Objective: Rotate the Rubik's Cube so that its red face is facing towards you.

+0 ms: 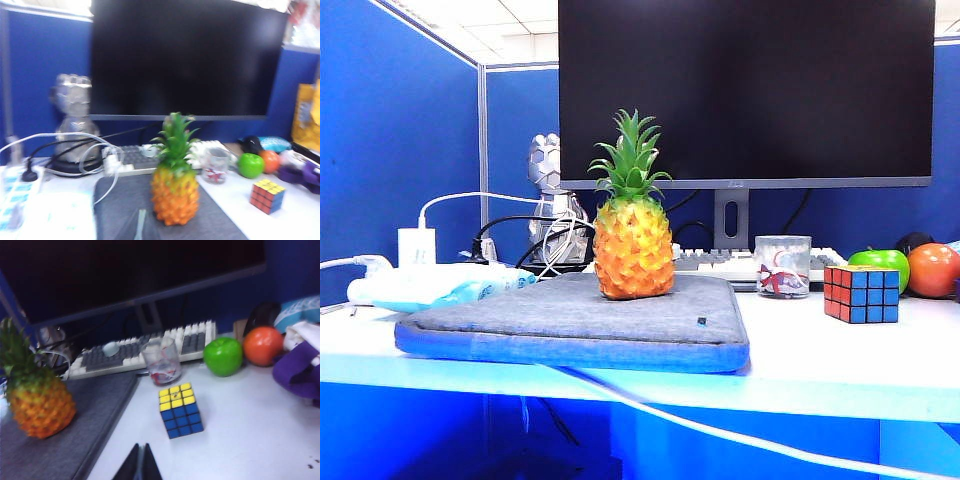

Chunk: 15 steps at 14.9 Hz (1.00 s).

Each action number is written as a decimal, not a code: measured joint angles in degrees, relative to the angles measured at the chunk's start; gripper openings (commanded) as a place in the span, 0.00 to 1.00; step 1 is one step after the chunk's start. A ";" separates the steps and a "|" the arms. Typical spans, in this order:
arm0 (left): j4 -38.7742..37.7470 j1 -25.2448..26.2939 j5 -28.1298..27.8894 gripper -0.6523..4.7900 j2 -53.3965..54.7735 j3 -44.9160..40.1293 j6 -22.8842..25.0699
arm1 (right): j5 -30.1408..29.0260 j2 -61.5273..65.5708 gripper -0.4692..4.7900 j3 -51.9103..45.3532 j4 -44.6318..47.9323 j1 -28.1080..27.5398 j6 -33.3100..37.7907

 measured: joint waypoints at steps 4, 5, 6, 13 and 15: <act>0.28 -0.15 14.43 0.12 36.94 29.35 0.57 | 0.74 13.53 0.12 9.77 2.82 -0.04 -2.45; 0.28 -0.13 16.00 0.12 42.93 34.07 0.50 | 0.79 19.02 0.12 14.14 2.25 -0.07 -6.23; -1.55 -0.13 16.81 0.12 47.65 38.32 0.42 | 1.05 25.16 0.13 19.41 0.72 -0.50 -8.17; -11.41 -1.99 19.76 0.12 59.65 56.54 6.12 | -18.75 63.98 0.13 52.83 -10.40 -16.94 -6.05; -13.49 -2.23 19.89 0.12 61.48 59.39 6.86 | -29.46 70.18 0.13 58.23 -9.18 -23.47 -3.08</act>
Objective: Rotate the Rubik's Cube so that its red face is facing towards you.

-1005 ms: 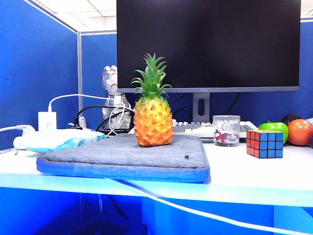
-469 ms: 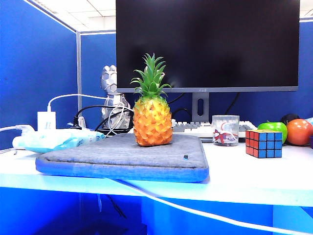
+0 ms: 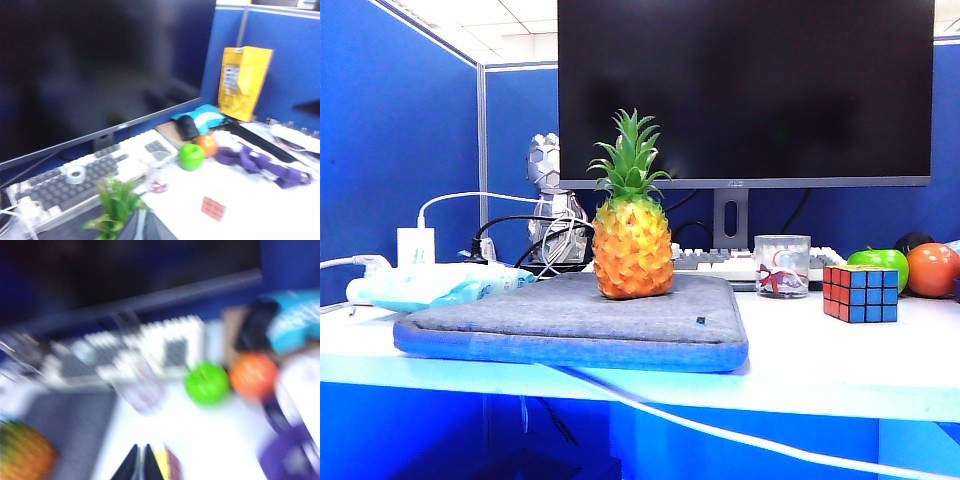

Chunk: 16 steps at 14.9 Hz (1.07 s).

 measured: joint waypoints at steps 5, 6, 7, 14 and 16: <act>-1.77 -0.72 7.04 0.12 4.61 3.41 -1.16 | -28.37 15.37 0.13 2.60 0.44 -13.46 6.38; -2.01 -0.90 9.49 0.17 6.10 4.33 -2.56 | -32.04 17.62 0.13 2.62 0.46 -14.49 6.47; -2.75 -1.42 12.15 0.17 8.02 5.51 -4.20 | -37.59 20.79 0.13 2.62 0.81 -15.04 6.62; -6.32 -11.63 10.62 0.58 21.84 12.74 -4.57 | -39.19 31.08 0.13 2.62 2.58 -14.75 6.78; -7.50 -16.35 4.74 0.83 29.70 17.42 -3.78 | -36.94 33.42 0.13 2.64 2.14 -14.56 6.12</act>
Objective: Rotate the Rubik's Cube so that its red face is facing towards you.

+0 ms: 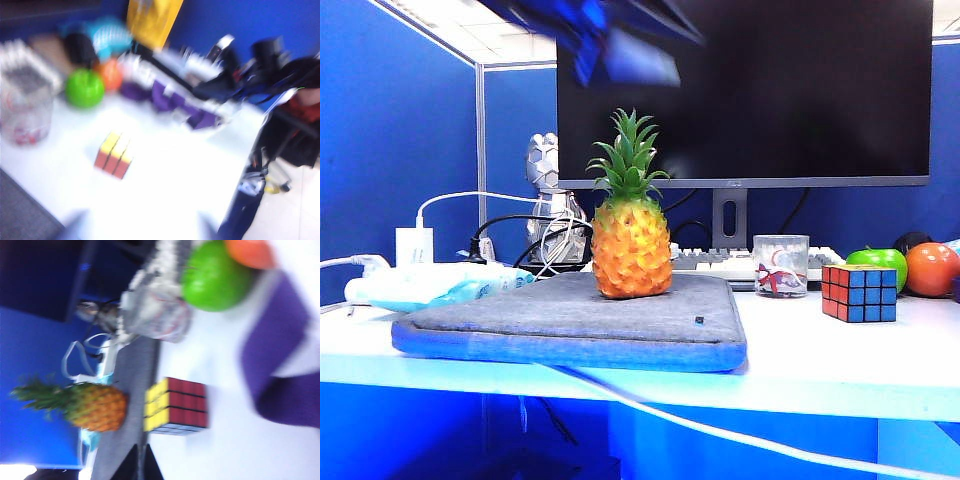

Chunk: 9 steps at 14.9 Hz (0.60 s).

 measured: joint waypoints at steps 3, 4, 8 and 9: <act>-4.70 -5.53 -12.33 0.87 8.79 9.40 1.60 | 3.74 0.24 0.13 0.00 -2.89 1.14 -3.41; -4.42 -6.43 -13.97 0.94 10.25 10.95 1.88 | 4.57 0.24 0.13 0.00 -3.69 1.73 -4.07; -6.12 -10.49 -18.14 1.00 18.14 16.33 6.58 | 4.85 0.17 0.13 0.00 -4.72 5.55 -5.16; -6.75 -11.37 -18.99 1.00 19.82 16.50 10.58 | 4.87 0.20 0.13 0.00 -4.74 6.58 -5.18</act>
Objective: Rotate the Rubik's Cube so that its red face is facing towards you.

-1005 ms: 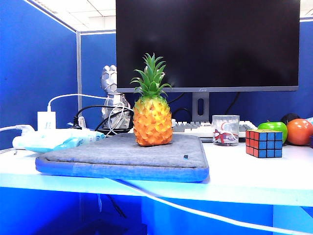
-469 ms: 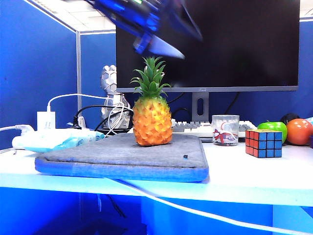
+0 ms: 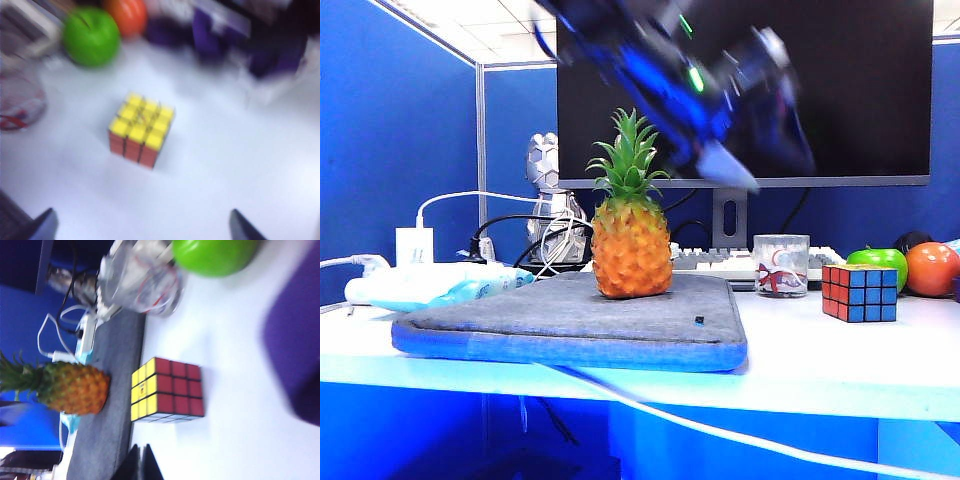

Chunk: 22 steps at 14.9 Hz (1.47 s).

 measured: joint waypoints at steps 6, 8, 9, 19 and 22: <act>6.86 -1.68 -2.64 1.00 7.30 0.20 16.39 | -0.33 0.00 0.13 0.00 -0.02 2.23 0.02; 10.40 -1.95 -0.90 1.00 10.01 2.45 16.37 | -1.27 0.00 0.13 0.00 -0.02 2.23 0.00; 10.78 -2.08 -0.59 1.00 11.06 4.26 16.33 | -1.44 0.00 0.13 0.00 -0.02 2.23 0.02; 6.99 -3.91 -0.46 1.00 25.99 22.23 12.94 | -2.97 -0.02 0.13 0.00 1.44 2.43 0.31; 9.92 -3.89 -3.76 1.00 28.94 23.15 13.77 | -3.32 -0.02 0.13 0.00 2.69 3.72 0.96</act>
